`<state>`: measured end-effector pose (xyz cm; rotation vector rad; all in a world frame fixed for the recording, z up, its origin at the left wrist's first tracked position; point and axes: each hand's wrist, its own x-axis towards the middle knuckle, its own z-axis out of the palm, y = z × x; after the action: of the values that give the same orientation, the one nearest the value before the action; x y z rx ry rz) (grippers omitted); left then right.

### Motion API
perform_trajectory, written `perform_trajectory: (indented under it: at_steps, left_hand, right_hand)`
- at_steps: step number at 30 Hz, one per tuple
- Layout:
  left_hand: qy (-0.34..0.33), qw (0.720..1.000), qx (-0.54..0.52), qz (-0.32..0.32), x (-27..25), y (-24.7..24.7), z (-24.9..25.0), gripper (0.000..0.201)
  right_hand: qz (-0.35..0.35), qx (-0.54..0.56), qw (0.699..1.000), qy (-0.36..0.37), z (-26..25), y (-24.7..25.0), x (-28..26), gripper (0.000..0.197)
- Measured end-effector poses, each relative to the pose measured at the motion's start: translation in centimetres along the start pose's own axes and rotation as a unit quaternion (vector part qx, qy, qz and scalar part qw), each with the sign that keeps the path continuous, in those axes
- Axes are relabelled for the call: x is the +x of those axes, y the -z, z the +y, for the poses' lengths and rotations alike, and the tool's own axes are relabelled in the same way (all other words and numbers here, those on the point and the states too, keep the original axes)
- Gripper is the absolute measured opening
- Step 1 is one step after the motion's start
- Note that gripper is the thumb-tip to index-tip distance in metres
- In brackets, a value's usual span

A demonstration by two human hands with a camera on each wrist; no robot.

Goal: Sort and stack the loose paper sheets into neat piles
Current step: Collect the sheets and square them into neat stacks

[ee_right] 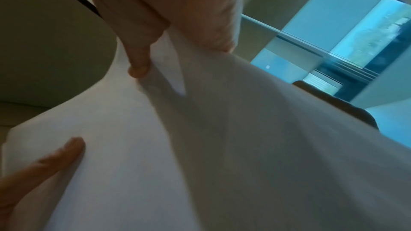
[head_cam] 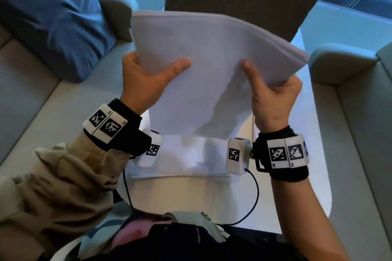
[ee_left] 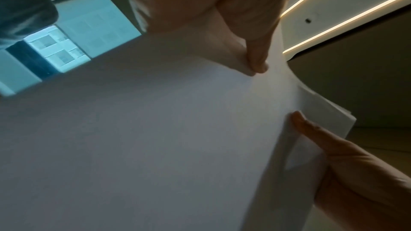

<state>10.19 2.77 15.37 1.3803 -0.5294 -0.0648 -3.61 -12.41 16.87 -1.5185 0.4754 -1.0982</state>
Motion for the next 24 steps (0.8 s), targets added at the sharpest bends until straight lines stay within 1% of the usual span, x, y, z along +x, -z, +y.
perform_trajectory:
  at_steps: [2, 5, 7, 9, 11, 14, 17, 19, 21, 24]
  left_hand:
    - [-0.008, 1.0, 0.001, -0.006, -0.1, 0.3, 0.4, 0.024]
    - [-0.012, 0.999, 0.02, -0.029, -0.4, 0.8, 0.2, 0.024]
    - [-0.015, 0.998, 0.041, -0.051, -0.5, 0.9, -0.2, 0.024]
    - [-0.009, 0.997, 0.041, -0.06, -0.7, 0.8, -0.3, 0.023]
    - [-0.021, 0.997, 0.037, -0.061, -0.8, 0.5, 0.1, 0.021]
    - [-0.052, 0.997, 0.03, -0.058, -0.6, 0.2, 1.2, 0.021]
    - [-0.06, 0.997, 0.019, -0.046, -0.1, 0.4, 1.1, 0.019]
    - [-0.054, 0.998, 0.013, -0.027, -0.2, 0.4, 0.1, 0.024]
    - [-0.049, 0.999, 0.013, -0.008, -0.5, 0.5, -0.8, 0.028]
    - [-0.04, 0.999, 0.009, 0.001, -0.4, 0.3, -1.1, 0.025]
  right_hand:
    - [-0.005, -0.006, 1.0, 0.014, -0.1, 0.0, 0.0, 0.024]
    - [-0.012, -0.039, 0.999, 0.015, 0.6, 0.0, -0.4, 0.016]
    - [-0.014, -0.062, 0.998, 0.001, 1.4, 0.2, -0.7, 0.016]
    - [-0.012, -0.049, 0.998, -0.026, 1.9, 0.4, -0.9, 0.018]
    - [-0.01, -0.04, 0.999, -0.03, 1.8, 0.4, -0.9, 0.021]
    - [-0.003, -0.014, 1.0, -0.011, 0.7, 0.6, -0.4, 0.021]
    - [-0.028, -0.005, 1.0, -0.005, 0.6, 1.0, 0.1, 0.021]
    - [-0.064, -0.025, 0.997, -0.032, 1.9, 1.2, -0.1, 0.023]
    - [-0.097, -0.048, 0.991, -0.085, 4.4, 1.4, -0.9, 0.028]
    - [-0.137, -0.091, 0.973, -0.163, 8.9, 2.4, -3.0, 0.032]
